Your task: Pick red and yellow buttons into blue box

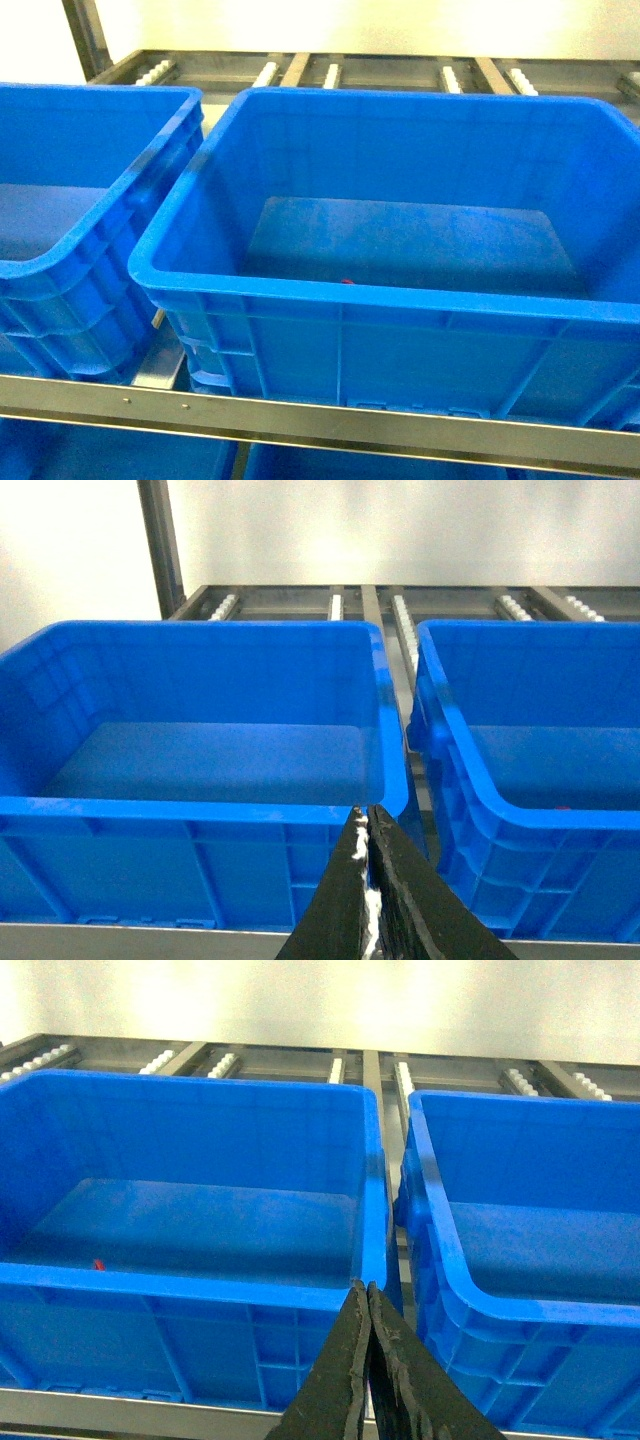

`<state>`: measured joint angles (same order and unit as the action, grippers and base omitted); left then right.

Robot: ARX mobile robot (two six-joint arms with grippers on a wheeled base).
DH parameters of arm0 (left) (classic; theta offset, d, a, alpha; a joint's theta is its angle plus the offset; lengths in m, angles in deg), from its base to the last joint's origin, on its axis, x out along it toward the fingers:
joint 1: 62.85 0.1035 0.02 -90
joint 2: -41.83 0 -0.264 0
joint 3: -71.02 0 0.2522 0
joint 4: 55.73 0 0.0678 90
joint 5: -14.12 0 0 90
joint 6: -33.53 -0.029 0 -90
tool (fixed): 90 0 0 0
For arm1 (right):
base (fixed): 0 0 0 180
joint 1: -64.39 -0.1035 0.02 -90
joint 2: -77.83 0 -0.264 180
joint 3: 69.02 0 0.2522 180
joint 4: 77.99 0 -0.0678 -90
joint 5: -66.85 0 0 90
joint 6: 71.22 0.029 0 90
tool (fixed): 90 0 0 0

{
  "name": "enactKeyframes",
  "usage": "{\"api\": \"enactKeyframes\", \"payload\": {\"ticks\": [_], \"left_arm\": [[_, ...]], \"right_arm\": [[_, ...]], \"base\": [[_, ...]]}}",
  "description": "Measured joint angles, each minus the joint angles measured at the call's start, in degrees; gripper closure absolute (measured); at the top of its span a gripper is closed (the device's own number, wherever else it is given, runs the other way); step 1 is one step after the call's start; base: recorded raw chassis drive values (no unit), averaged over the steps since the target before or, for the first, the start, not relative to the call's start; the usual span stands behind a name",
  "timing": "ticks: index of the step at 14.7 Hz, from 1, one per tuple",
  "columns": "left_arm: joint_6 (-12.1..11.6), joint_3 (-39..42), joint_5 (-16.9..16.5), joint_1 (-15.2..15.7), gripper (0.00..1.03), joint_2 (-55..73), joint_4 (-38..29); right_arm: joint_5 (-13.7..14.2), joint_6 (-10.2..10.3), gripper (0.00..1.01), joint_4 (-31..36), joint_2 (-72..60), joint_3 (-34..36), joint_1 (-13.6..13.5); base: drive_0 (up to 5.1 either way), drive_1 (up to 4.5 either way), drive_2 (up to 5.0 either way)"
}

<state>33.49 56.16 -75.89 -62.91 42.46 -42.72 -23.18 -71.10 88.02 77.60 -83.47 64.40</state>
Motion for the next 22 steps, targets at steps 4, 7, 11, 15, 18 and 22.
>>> {"api": "enactKeyframes", "payload": {"ticks": [4, 7, 11, 15, 18, 22], "left_arm": [[0.0, 0.3, 0.0, 0.0, 1.01, 0.0, 1.0], [0.0, 0.3, 0.0, 0.0, 0.97, 0.0, 1.0], [0.0, 0.3, 0.0, 0.0, 0.41, 0.0, 1.0], [0.0, 0.3, 0.0, 0.0, 0.06, 0.0, 1.0], [0.0, 0.3, 0.0, 0.0, 0.05, 0.0, 1.0], [0.0, 0.3, 0.0, 0.0, 0.05, 0.0, 1.0]], "right_arm": [[0.0, 0.0, 0.99, 0.0, 0.0, 0.0, 0.0], [0.0, 0.0, 0.99, 0.0, 0.0, 0.0, 0.0], [0.0, 0.0, 0.49, 0.0, 0.0, 0.0, 0.0], [0.0, 0.0, 0.02, 0.0, 0.0, 0.0, 0.0], [0.0, 0.0, 0.03, 0.0, 0.0, 0.0, 0.0], [0.0, 0.0, 0.03, 0.0, 0.0, 0.0, 0.0]], "base": [[0.0, 0.0, 0.0], [0.0, 0.0, 0.0], [0.0, 0.0, 0.0], [0.0, 0.0, 0.0], [0.0, 0.0, 0.0], [0.0, 0.0, 0.0]]}}
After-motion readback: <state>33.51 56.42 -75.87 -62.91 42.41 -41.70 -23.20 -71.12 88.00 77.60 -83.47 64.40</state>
